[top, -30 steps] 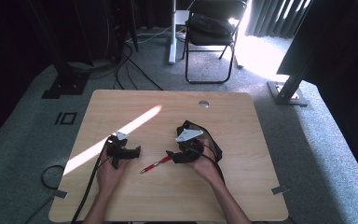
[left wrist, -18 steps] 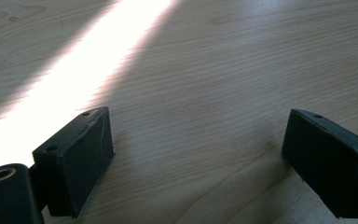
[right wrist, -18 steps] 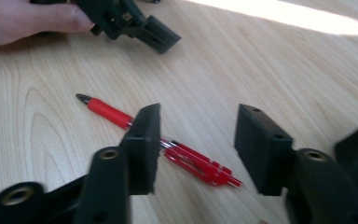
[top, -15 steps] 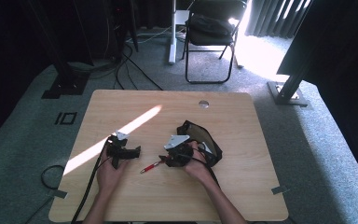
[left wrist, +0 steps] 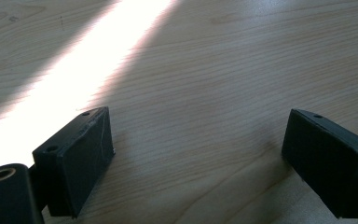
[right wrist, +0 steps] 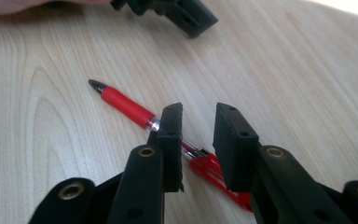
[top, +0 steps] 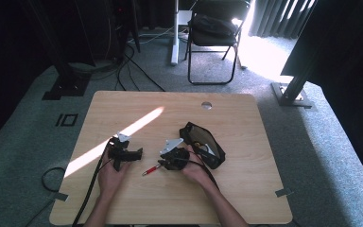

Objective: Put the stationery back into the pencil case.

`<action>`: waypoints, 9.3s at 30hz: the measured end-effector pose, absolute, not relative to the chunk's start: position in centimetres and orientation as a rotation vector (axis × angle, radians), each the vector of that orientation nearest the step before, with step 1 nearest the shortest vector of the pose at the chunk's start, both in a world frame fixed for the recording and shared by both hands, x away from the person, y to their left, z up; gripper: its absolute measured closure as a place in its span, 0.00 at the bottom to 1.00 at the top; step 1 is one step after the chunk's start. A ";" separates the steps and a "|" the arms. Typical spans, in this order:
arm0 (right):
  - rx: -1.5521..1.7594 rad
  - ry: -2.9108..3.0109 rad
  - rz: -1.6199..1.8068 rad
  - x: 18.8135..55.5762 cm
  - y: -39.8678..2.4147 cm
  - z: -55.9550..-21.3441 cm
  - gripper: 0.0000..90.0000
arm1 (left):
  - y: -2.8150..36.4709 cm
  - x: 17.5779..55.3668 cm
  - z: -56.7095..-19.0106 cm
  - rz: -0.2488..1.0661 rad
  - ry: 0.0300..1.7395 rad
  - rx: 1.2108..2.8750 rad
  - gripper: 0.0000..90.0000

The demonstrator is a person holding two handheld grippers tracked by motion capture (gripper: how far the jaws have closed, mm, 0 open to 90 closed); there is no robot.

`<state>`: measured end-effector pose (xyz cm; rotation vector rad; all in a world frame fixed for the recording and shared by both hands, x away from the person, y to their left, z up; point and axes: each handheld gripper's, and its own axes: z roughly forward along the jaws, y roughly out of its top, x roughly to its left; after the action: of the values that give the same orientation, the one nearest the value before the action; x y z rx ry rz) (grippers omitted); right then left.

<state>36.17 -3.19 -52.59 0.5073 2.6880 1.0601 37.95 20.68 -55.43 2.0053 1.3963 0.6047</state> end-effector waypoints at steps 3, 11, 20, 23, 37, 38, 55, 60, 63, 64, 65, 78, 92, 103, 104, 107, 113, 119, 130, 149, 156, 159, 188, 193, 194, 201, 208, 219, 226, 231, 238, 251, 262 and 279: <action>0.473 2.722 1.053 36.1 -2.7 -53.0 0.80 | 20.7 37.9 -55.4 0.605 1.397 2.004 0.10; 0.466 2.755 1.006 36.3 -2.2 -53.5 0.83 | 20.7 38.0 -55.4 0.605 1.397 2.003 0.10; 0.500 2.749 0.957 36.0 -2.6 -53.9 0.88 | 20.7 37.9 -55.4 0.605 1.397 2.002 0.10; 0.512 2.747 0.942 35.9 -3.2 -53.8 0.88 | 20.7 37.9 -55.4 0.605 1.397 2.003 0.10; 0.588 2.744 0.936 35.4 -4.5 -53.8 0.88 | 20.7 37.9 -55.4 0.605 1.397 2.004 0.10; 0.588 2.744 0.936 35.4 -4.5 -53.8 0.88 | 20.7 37.9 -55.4 0.605 1.397 2.004 0.10; 0.672 2.668 0.967 34.9 -5.2 -53.8 0.89 | 20.7 37.9 -55.4 0.605 1.396 2.005 0.10; 0.675 2.657 0.977 34.7 -5.3 -53.5 0.89 | 20.7 37.9 -55.4 0.605 1.397 2.005 0.10; 0.683 2.651 0.985 34.6 -5.4 -53.4 0.89 | 20.7 37.9 -55.4 0.605 1.396 2.005 0.10; 0.680 2.647 0.989 34.6 -5.4 -53.3 0.89 | 20.7 37.9 -55.4 0.605 1.396 2.005 0.10; 0.683 2.643 0.993 34.6 -5.4 -53.2 0.89 | 20.7 37.9 -55.4 0.605 1.396 2.005 0.10; 0.682 2.596 1.043 34.1 -6.0 -52.0 0.89 | 20.7 37.9 -55.4 0.605 1.397 2.005 0.10; 0.683 2.557 1.088 33.7 -6.4 -50.6 0.89 | 20.7 37.9 -55.4 0.605 1.396 2.005 0.10; 0.679 2.534 1.113 33.5 -6.5 -49.8 0.89 | 20.7 37.9 -55.4 0.605 1.396 2.005 0.10; 0.681 2.532 1.115 33.5 -6.5 -49.8 0.89 | 20.7 37.9 -55.4 0.605 1.396 2.005 0.10; 0.686 2.524 1.122 33.5 -6.7 -49.6 0.89 | 20.7 37.9 -55.4 0.605 1.396 2.005 0.10; 0.693 2.506 1.133 33.4 -7.0 -49.2 0.89 | 20.7 37.9 -55.4 0.604 1.396 2.005 0.10; 0.699 2.493 1.141 33.4 -7.4 -48.9 0.89 | 20.7 37.9 -55.4 0.605 1.396 2.005 0.10; 0.707 2.468 1.159 33.3 -7.8 -48.2 0.89 | 20.7 37.9 -55.4 0.605 1.396 2.006 0.10; 0.731 2.414 1.184 33.3 -9.2 -47.0 0.89 | 20.7 37.9 -55.4 0.605 1.396 2.005 0.10; 0.741 2.396 1.198 33.2 -9.6 -46.8 0.89 | 20.7 38.0 -55.4 0.605 1.396 2.005 0.10; 0.749 2.387 1.202 33.2 -9.7 -46.7 0.89 | 20.7 37.9 -55.4 0.605 1.396 2.005 0.10; 0.799 2.317 1.229 33.7 -11.9 -45.3 0.89 | 20.7 38.0 -55.4 0.605 1.397 2.005 0.10; 0.812 2.305 1.228 33.8 -12.4 -45.2 0.89 | 20.7 37.9 -55.4 0.605 1.396 2.005 0.10; 0.817 2.302 1.228 33.9 -12.5 -45.1 0.89 | 20.7 37.9 -55.4 0.605 1.396 2.006 0.10; 0.842 2.279 1.225 34.2 -13.2 -44.9 0.89 | 20.7 37.9 -55.4 0.605 1.396 2.005 0.10; 0.857 2.268 1.221 34.5 -13.7 -44.8 0.89 | 20.7 37.9 -55.4 0.605 1.397 2.005 0.10; 0.901 2.247 1.206 35.2 -15.0 -44.9 0.89 | 20.7 37.9 -55.4 0.605 1.396 2.005 0.10; 0.930 2.237 1.202 35.5 -15.6 -45.2 0.89 | 20.7 37.9 -55.4 0.605 1.397 2.005 0.10; 0.947 2.237 1.197 35.8 -15.9 -45.5 0.89 | 20.7 37.9 -55.4 0.605 1.397 2.005 0.10; 0.966 2.238 1.186 36.1 -16.2 -46.0 0.89 | 20.7 37.9 -55.4 0.605 1.397 2.005 0.10; 0.992 2.247 1.161 36.9 -16.3 -46.9 0.89 | 20.7 37.9 -55.4 0.605 1.397 2.005 0.10; 1.014 2.282 1.134 37.7 -16.5 -47.8 0.88 | 20.7 37.9 -55.4 0.605 1.397 2.005 0.10; 1.047 2.260 1.189 37.1 -16.7 -47.5 0.59 | 20.7 37.9 -55.4 0.605 1.397 2.005 0.10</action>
<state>37.10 -16.74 -47.46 1.0469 2.2600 1.1889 37.95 20.68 -55.43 2.0052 1.3966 0.6045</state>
